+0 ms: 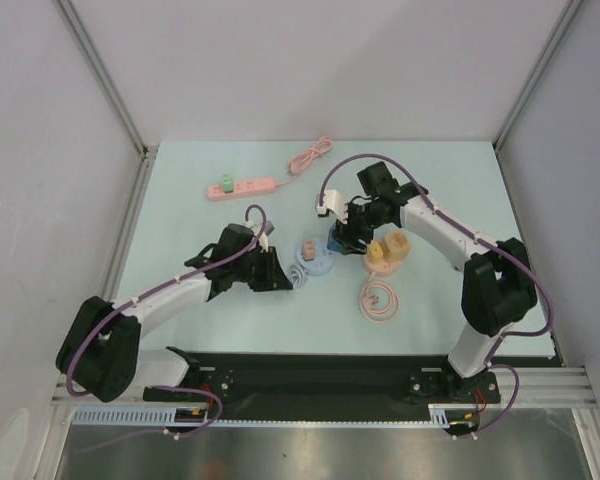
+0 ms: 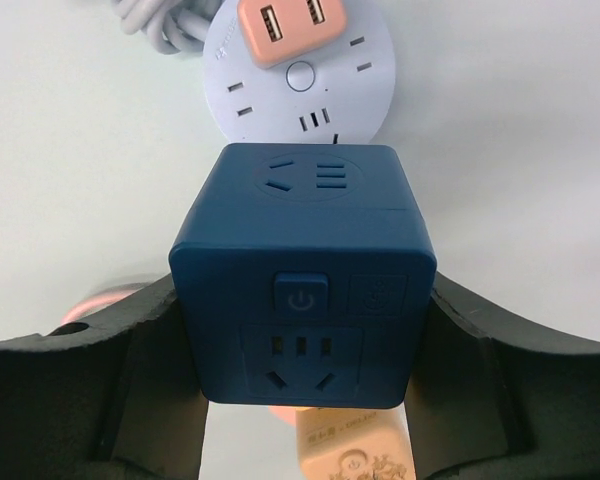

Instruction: Insert the plug

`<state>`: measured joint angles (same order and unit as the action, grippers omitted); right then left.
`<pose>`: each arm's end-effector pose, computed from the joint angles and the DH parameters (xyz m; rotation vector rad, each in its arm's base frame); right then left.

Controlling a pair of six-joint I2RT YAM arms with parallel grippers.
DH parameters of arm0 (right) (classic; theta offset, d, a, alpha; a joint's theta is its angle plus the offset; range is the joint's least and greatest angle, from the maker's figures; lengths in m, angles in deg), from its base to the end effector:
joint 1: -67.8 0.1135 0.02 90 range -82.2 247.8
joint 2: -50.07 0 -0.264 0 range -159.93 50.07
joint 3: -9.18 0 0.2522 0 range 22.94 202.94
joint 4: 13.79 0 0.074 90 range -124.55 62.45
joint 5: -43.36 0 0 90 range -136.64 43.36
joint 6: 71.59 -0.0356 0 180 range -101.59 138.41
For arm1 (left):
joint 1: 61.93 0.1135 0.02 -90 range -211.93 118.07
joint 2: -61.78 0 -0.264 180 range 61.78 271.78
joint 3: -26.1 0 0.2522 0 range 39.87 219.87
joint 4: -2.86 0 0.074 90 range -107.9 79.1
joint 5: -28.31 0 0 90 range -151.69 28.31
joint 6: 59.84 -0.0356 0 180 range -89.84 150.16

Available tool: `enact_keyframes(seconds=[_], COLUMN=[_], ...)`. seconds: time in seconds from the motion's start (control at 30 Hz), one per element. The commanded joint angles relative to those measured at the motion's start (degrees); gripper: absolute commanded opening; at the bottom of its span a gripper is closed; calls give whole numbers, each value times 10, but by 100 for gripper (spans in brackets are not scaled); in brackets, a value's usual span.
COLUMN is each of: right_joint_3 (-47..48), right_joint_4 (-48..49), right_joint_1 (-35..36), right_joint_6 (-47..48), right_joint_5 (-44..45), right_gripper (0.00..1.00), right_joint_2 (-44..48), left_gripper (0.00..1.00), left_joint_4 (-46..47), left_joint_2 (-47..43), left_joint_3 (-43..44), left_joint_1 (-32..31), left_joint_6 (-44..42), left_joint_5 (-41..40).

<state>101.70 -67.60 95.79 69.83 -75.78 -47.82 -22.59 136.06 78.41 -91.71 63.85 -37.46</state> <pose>0.3108 0.1848 0.2611 -1.7178 1.7912 0.4915 0.2135 -0.1390 0.1949 0.1261 2.5536 -0.9874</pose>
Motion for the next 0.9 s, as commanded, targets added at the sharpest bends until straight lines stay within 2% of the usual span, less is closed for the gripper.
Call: enact_keyframes(seconds=[0.0,0.3,0.63,0.73,0.87], right_joint_3=[38,99,140,142,140], right_joint_4=[-40,-71,-105,-107,-107], right_joint_1=[-3,3,24,27,28], right_joint_6=[49,99,134,137,132], right_joint_5=[-22,-42,-28,-30,-18], right_gripper=[0,0,0,0,0], right_joint_2=[-30,-84,-139,-147,-156], left_gripper=[23,14,15,14,22], left_joint_4=[98,146,141,142,134], left_joint_2=[-6,31,104,85,62], left_joint_3=[-33,-66,-39,-40,-28], left_joint_1=[-3,-5,50,58,60], left_joint_6=[38,33,8,10,10], left_joint_5=[0,-38,-66,-81,-75])
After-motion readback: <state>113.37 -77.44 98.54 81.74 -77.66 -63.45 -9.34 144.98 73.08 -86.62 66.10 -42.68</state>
